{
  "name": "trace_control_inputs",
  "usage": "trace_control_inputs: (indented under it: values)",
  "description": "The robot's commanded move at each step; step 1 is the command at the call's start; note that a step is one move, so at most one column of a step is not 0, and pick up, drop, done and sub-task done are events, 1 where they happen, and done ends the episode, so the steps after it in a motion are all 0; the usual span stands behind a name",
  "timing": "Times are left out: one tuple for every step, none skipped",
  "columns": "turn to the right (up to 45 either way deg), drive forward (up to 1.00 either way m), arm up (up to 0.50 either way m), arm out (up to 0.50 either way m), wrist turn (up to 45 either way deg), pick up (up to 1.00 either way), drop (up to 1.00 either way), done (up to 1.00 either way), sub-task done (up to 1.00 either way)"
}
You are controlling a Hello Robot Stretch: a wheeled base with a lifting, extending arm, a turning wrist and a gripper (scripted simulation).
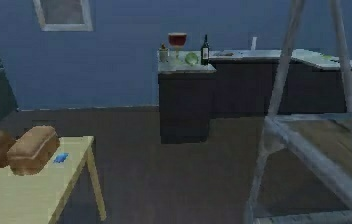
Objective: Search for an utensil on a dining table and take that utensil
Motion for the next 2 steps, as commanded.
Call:
trace_control_inputs:
  values:
    - [0.0,0.05,0.00,0.00,0.0,0.00,0.00,0.00,0.00]
    - [-45.0,0.00,0.00,0.00,0.0,0.00,0.00,0.00,0.00]
